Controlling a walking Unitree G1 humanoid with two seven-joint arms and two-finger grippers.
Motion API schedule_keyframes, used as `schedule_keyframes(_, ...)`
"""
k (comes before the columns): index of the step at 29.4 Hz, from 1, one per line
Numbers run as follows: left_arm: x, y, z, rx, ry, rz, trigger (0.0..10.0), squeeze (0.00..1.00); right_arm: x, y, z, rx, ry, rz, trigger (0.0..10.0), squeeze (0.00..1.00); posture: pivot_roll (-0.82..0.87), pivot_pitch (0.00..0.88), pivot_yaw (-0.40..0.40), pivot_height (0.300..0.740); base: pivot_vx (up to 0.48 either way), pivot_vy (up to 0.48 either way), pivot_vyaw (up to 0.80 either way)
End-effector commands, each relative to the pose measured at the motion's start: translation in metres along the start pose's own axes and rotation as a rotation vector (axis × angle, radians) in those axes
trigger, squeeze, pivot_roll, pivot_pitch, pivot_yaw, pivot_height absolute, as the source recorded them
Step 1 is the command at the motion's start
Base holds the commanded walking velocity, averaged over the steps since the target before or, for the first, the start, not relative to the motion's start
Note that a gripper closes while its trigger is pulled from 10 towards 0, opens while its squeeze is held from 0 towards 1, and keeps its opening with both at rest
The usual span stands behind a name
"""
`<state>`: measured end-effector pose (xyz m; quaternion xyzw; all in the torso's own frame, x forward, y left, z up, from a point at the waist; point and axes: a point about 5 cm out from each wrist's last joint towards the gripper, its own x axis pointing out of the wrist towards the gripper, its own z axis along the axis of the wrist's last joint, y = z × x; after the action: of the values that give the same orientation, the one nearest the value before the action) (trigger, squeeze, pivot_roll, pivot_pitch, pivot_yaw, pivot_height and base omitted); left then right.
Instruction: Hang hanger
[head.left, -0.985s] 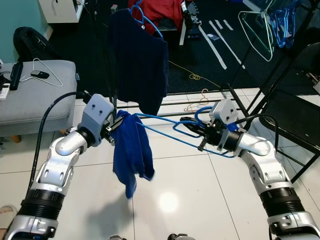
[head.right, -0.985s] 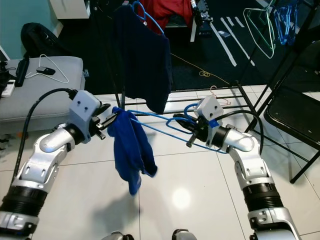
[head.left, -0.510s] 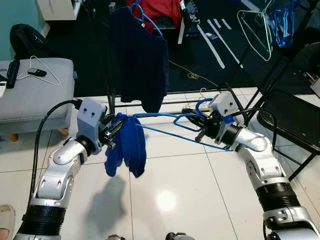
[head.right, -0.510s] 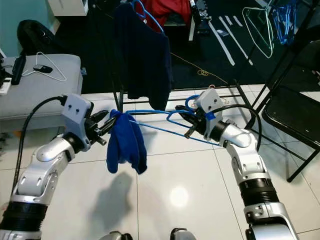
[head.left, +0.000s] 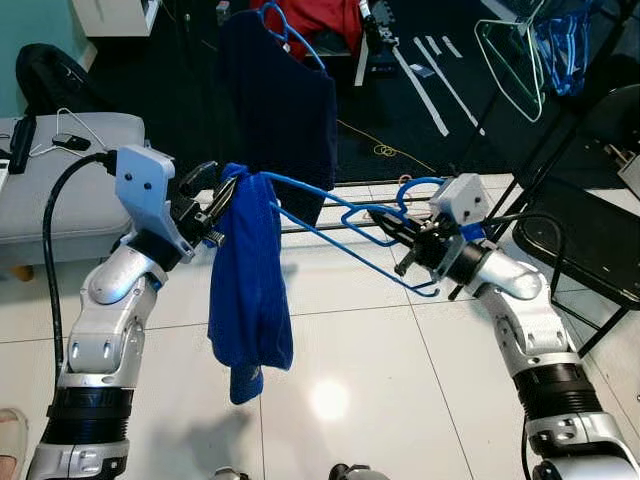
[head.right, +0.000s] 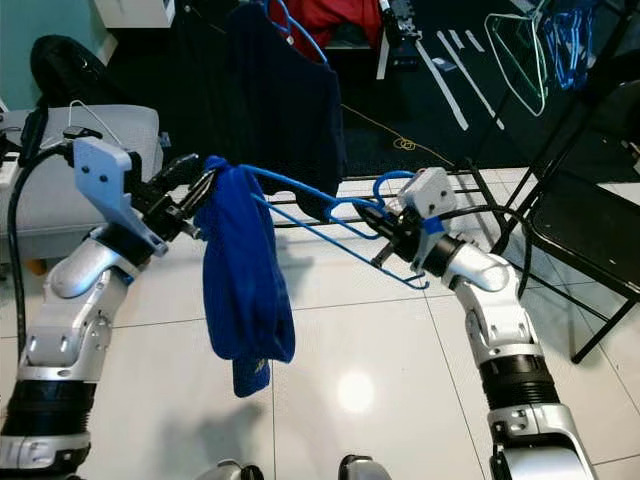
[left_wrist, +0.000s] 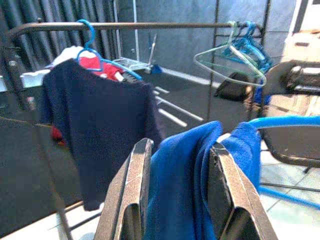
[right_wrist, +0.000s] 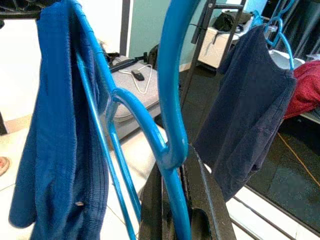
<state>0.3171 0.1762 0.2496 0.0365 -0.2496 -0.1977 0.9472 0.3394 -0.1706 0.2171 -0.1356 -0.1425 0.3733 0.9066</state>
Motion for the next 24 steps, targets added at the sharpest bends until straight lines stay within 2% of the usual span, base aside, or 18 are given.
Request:
schedule_keyframes(1, 0.005, -0.003, 0.019, 0.008, -0.095, -0.028, 10.0, 0.0, -0.005, -0.001, 0.0, 0.0, -0.003, -0.008, 0.0, 0.0, -0.07, 0.208, -0.06, 0.74, 0.0, 0.0, 0.0)
schedule_keyframes(12, 0.003, 0.004, 0.018, 0.028, -0.107, -0.003, 10.0, 0.0, -0.007, -0.003, 0.0, 0.012, -0.009, -0.023, 0.0, 0.0, -0.07, 0.208, -0.06, 0.74, 0.0, 0.0, 0.0)
schedule_keyframes(13, 0.003, 0.005, 0.017, 0.025, -0.106, -0.002, 0.0, 0.0, -0.006, -0.004, 0.0, 0.012, -0.011, -0.025, 0.0, 0.0, -0.07, 0.215, -0.064, 0.74, 0.0, 0.0, 0.0)
schedule_keyframes(19, 0.001, 0.006, 0.015, 0.018, -0.1, -0.001, 0.0, 0.0, -0.006, -0.005, 0.001, 0.013, -0.016, -0.03, 0.0, 0.0, -0.07, 0.217, -0.065, 0.74, 0.0, 0.0, 0.0)
schedule_keyframes(20, 0.0, 0.008, 0.015, 0.029, -0.095, 0.024, 10.0, 0.0, -0.006, -0.005, 0.002, 0.013, -0.017, -0.032, 0.0, 0.0, -0.07, 0.217, -0.065, 0.74, 0.0, 0.0, 0.0)
schedule_keyframes(24, -0.002, 0.014, 0.013, 0.03, -0.064, 0.1, 10.0, 0.0, -0.006, -0.007, 0.003, 0.003, -0.02, -0.05, 0.0, 0.0, -0.07, 0.219, -0.06, 0.74, 0.0, 0.0, 0.0)
